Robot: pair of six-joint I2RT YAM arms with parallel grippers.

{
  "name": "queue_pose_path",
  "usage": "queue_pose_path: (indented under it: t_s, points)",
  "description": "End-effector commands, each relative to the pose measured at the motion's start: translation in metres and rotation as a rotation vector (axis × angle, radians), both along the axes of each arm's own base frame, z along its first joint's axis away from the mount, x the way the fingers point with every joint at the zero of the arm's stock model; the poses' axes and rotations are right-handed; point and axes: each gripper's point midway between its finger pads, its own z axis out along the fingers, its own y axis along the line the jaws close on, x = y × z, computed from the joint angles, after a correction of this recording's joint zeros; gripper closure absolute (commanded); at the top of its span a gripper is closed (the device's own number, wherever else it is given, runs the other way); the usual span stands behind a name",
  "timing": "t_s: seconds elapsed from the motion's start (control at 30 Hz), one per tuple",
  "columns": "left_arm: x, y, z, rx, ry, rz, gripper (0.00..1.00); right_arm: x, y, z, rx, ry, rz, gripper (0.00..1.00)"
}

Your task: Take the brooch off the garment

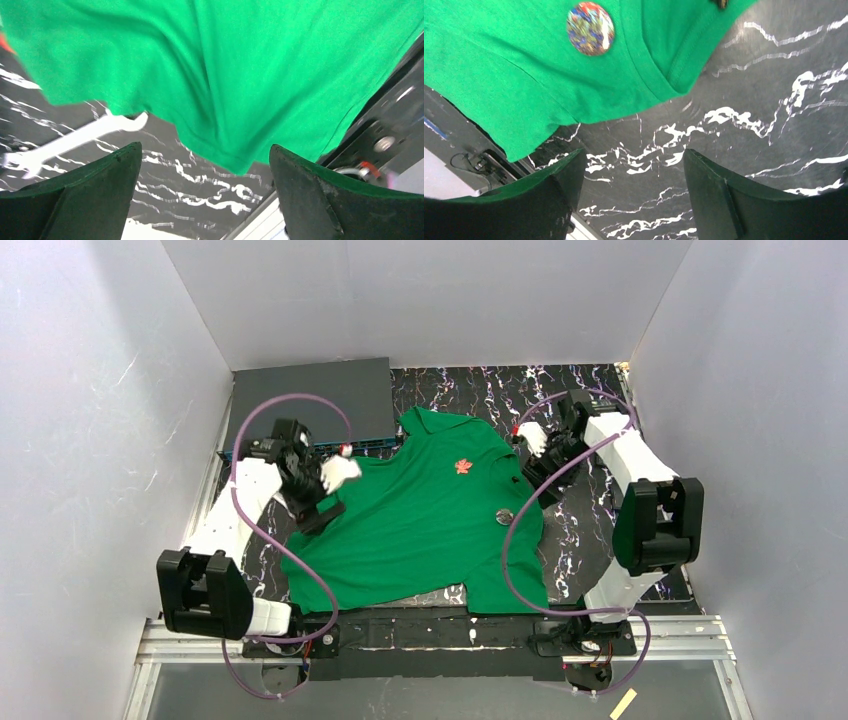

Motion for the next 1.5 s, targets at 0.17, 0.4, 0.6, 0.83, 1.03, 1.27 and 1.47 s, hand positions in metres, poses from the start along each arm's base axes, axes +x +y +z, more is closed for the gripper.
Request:
queue_pose_path:
  t_s: [0.17, 0.4, 0.6, 0.83, 1.03, 1.27, 1.47]
  points:
    - [0.081, -0.067, 0.089, -0.383, -0.209, 0.458, 0.02, -0.004, 0.069, 0.006, 0.008, -0.251, 0.195, 0.33]
    - [0.127, -0.055, 0.131, -0.458, -0.476, 0.657, 0.02, -0.021, 0.086, -0.029, -0.092, -0.319, 0.273, 0.34]
    - [0.117, -0.066, 0.128, -0.498, -0.397, 0.664, 0.02, -0.012, 0.095, -0.043, -0.089, -0.329, 0.236, 0.32]
    - [0.117, -0.071, 0.127, -0.544, -0.407, 0.673, 0.02, -0.009, 0.096, -0.061, -0.126, -0.248, 0.232, 0.34]
    - [0.121, -0.067, 0.124, -0.523, -0.414, 0.697, 0.02, -0.007, 0.096, -0.072, -0.143, -0.227, 0.228, 0.33]
    - [0.117, -0.069, 0.115, -0.520, -0.390, 0.688, 0.02, 0.002, 0.095, -0.070, -0.156, -0.241, 0.204, 0.44]
    - [0.117, -0.071, 0.114, -0.522, -0.378, 0.673, 0.02, 0.010, 0.090, -0.060, -0.144, -0.236, 0.166, 0.54]
